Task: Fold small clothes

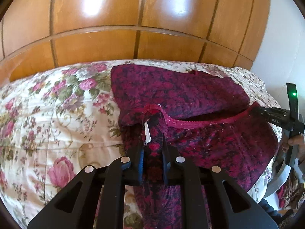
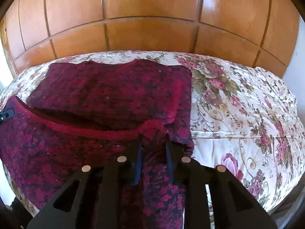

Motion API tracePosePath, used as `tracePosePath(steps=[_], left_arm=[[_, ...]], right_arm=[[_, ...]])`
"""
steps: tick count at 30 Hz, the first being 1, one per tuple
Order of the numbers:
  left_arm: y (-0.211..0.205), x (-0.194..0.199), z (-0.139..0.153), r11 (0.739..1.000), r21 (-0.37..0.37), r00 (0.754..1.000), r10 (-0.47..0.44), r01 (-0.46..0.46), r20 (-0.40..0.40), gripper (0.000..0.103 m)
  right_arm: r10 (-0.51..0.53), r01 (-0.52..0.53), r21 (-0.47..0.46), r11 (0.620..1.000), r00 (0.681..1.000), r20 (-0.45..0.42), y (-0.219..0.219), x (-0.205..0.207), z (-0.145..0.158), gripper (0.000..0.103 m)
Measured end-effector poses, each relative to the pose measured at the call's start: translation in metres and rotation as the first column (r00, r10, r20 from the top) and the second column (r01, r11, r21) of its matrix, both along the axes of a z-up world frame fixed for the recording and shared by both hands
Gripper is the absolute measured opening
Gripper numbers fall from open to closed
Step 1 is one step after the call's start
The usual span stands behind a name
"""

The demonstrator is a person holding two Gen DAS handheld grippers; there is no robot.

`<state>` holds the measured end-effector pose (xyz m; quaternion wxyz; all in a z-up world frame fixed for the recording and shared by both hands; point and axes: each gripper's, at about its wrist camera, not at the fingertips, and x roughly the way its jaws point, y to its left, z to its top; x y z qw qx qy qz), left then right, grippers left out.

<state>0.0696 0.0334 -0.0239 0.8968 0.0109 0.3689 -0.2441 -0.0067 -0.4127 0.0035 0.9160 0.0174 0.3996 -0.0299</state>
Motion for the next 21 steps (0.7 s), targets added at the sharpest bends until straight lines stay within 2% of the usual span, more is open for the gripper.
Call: tracePosePath(steps=[2,4,7,10,14,21], left_arm=[[0.002,-0.002,-0.005,1.000,-0.013,1.000,0.020,-0.021,-0.022,0.013],[0.004,-0.012,0.003,0.999,-0.032,1.000,0.020,-0.020,0.010,0.013],[0.014,-0.019,0.028,0.994,-0.108,0.999,0.009,-0.004,0.049,0.013],[0.013,-0.011,0.046,0.992,-0.124,0.997,0.004,0.006,0.078,0.013],[0.000,0.027,0.065,0.995,-0.094,0.992,0.035,-0.023,0.125,0.013],[-0.021,0.110,0.077,0.990,-0.079,0.986,0.122,-0.113,0.117,0.013]], right_arm=[[-0.005,0.005,0.004,1.000,1.000,-0.017,-0.001,0.002,-0.007,0.019],[0.005,-0.004,0.031,1.000,1.000,-0.022,-0.001,0.000,-0.005,0.017],[0.034,-0.035,0.080,0.996,0.999,0.017,-0.002,-0.010,0.016,0.017],[0.036,-0.045,0.127,0.991,0.997,0.072,-0.009,-0.009,0.042,0.017],[0.011,-0.028,0.160,0.987,0.994,0.111,-0.019,0.024,0.059,0.017],[-0.049,0.025,0.169,0.985,0.989,0.142,-0.034,0.104,0.073,0.017]])
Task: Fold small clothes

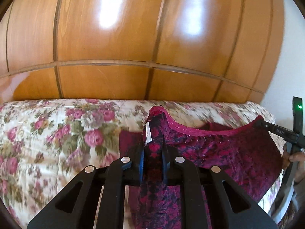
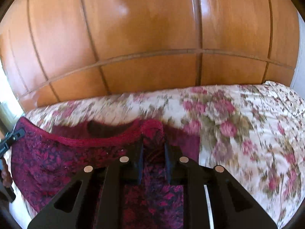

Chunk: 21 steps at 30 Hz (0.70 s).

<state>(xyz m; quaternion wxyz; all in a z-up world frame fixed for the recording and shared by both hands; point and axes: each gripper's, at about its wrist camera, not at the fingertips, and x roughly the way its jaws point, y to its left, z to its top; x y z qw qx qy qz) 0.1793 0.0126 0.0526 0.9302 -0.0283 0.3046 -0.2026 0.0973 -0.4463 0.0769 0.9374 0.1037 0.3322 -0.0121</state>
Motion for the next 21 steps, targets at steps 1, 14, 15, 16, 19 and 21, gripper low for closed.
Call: tracePosePath(steps=[1,14,15,16,19,21], left_arm=[[-0.004,0.015,0.000,1.000,0.007,1.000,0.016,-0.016,-0.003,0.013],[-0.042,0.117,-0.080,0.973,0.210,0.974,0.134,-0.094,-0.182,0.016],[-0.042,0.119,-0.085,0.972,0.220,0.971,0.128,-0.083,-0.200,0.017],[-0.042,0.118,-0.086,0.972,0.219,0.971,0.130,-0.085,-0.200,0.019],[-0.029,0.111,-0.075,0.981,0.163,0.970,0.136,-0.104,-0.201,0.042],[-0.019,0.105,-0.069,0.983,0.132,0.969,0.153,-0.128,-0.196,0.060]], right_arm=[[-0.011,0.011,-0.002,1.000,1.000,0.010,-0.003,0.015,0.003,0.017],[-0.068,0.059,-0.053,0.997,0.979,-0.192,-0.027,0.120,-0.076,0.018],[-0.068,0.061,-0.038,0.997,0.976,-0.206,-0.029,0.120,-0.082,0.020],[-0.068,0.064,-0.024,0.998,0.975,-0.210,-0.032,0.120,-0.084,0.021],[-0.053,0.057,0.013,0.998,0.980,-0.194,-0.038,0.118,-0.075,0.045],[-0.054,0.062,0.037,0.997,0.983,-0.177,-0.042,0.110,-0.065,0.047]])
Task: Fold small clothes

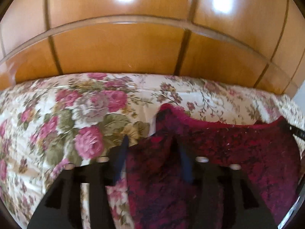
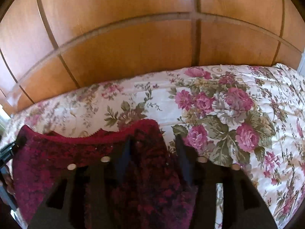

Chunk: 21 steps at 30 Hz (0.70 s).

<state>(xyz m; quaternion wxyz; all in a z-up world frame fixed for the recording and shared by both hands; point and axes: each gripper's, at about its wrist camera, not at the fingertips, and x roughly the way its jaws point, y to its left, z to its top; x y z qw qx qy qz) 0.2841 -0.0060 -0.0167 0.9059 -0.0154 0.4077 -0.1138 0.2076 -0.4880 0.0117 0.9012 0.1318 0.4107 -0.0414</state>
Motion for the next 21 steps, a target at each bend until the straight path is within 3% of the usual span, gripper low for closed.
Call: tracePosePath(steps=[4,7,12,17,21], left_arm=[[0.027,-0.034,0.000,0.996,-0.087,1.000,-0.012,0.011,-0.015,0.060],[0.047,-0.067,-0.009,0.988,-0.156,0.999,-0.023,0.018,-0.031,0.069],[0.078,-0.136,-0.030,0.945,-0.326,0.995,-0.071,0.043,-0.077,0.069],[0.075,-0.174,-0.047,0.892,-0.446,0.982,-0.145,0.078,-0.119,0.069],[0.066,-0.183,-0.062,0.876,-0.478,0.977,-0.154,0.065,-0.150,0.067]], right_arm=[[-0.004,0.003,0.044,0.999,1.000,0.023,-0.008,-0.027,0.010,0.056],[-0.011,0.007,0.118,0.993,0.999,0.037,-0.020,-0.064,0.009,0.065],[-0.017,0.009,0.272,0.962,0.999,0.027,-0.036,-0.125,-0.007,0.080],[0.001,0.005,0.372,0.928,1.000,-0.015,-0.027,-0.182,-0.035,0.084],[0.005,0.009,0.409,0.912,0.999,-0.034,-0.012,-0.207,-0.056,0.082]])
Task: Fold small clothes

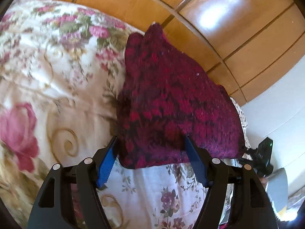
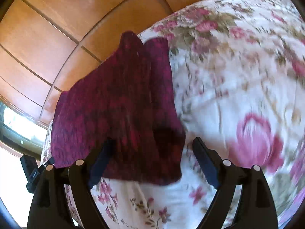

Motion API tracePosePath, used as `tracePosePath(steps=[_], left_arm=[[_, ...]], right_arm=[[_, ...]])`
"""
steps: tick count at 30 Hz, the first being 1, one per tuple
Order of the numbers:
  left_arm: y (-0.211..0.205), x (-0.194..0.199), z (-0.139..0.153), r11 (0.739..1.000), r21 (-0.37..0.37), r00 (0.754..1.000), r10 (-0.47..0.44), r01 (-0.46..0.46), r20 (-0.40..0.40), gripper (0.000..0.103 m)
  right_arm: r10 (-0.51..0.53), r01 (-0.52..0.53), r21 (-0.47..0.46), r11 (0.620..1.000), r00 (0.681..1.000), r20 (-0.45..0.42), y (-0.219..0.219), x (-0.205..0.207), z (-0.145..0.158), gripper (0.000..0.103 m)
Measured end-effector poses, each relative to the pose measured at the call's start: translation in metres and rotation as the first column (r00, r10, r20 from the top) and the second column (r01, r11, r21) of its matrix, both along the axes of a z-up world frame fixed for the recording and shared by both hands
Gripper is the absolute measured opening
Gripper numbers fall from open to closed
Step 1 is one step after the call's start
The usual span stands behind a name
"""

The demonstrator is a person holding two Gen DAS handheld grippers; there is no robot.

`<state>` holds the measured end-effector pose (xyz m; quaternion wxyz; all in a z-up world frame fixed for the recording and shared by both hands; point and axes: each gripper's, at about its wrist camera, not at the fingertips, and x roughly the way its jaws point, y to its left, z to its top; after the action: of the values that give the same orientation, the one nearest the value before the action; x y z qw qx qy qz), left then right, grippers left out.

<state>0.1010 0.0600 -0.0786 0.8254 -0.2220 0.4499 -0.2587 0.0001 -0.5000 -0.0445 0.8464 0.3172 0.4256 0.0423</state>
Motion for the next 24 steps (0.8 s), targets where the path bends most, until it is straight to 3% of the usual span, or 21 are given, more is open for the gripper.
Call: tracePosePath(steps=[1,2,3,4,6,12,19,22,24], left_arm=[[-0.002,0.003,-0.004,1.000,0.001,1.000,0.002,-0.002,-0.016,0.060],[-0.002,0.007,-0.005,1.000,-0.003,0.999,0.000,0.000,-0.032,0.047],[-0.002,0.010,-0.005,1.000,-0.024,0.999,-0.005,0.003,-0.048,0.037],[-0.002,0.011,-0.003,1.000,-0.030,0.999,-0.005,0.004,-0.047,0.034],[-0.003,0.008,0.008,1.000,0.007,1.000,-0.007,0.008,-0.012,0.026],[0.006,-0.012,0.025,1.000,0.018,0.999,-0.025,0.024,0.022,0.022],[0.018,-0.069,0.028,0.993,0.076,0.996,-0.092,0.091,0.006,0.022],[0.019,-0.084,0.030,0.984,0.151,0.994,-0.103,0.098,0.022,0.036],[0.025,-0.084,0.037,0.982,0.169,0.994,-0.097,0.088,0.048,0.043]], right_arm=[[0.000,0.000,-0.018,1.000,1.000,0.014,0.005,-0.003,0.000,0.075],[0.008,-0.007,-0.025,1.000,1.000,0.021,0.008,-0.004,0.001,0.050],[0.015,-0.014,-0.013,1.000,1.000,0.018,0.010,-0.002,0.001,0.042],[0.007,-0.006,-0.019,1.000,1.000,0.014,0.012,-0.002,0.003,0.032],[0.019,-0.017,-0.067,0.998,1.000,0.023,0.019,-0.003,0.012,0.026],[0.037,-0.032,-0.065,0.997,0.997,0.070,0.026,-0.032,0.040,0.023],[0.069,-0.069,-0.020,0.997,0.997,0.023,0.032,-0.091,0.033,0.023],[0.091,-0.091,-0.021,0.996,0.996,-0.012,0.034,-0.105,0.027,0.026],[0.116,-0.116,-0.022,0.993,0.993,-0.018,0.032,-0.104,0.031,0.039]])
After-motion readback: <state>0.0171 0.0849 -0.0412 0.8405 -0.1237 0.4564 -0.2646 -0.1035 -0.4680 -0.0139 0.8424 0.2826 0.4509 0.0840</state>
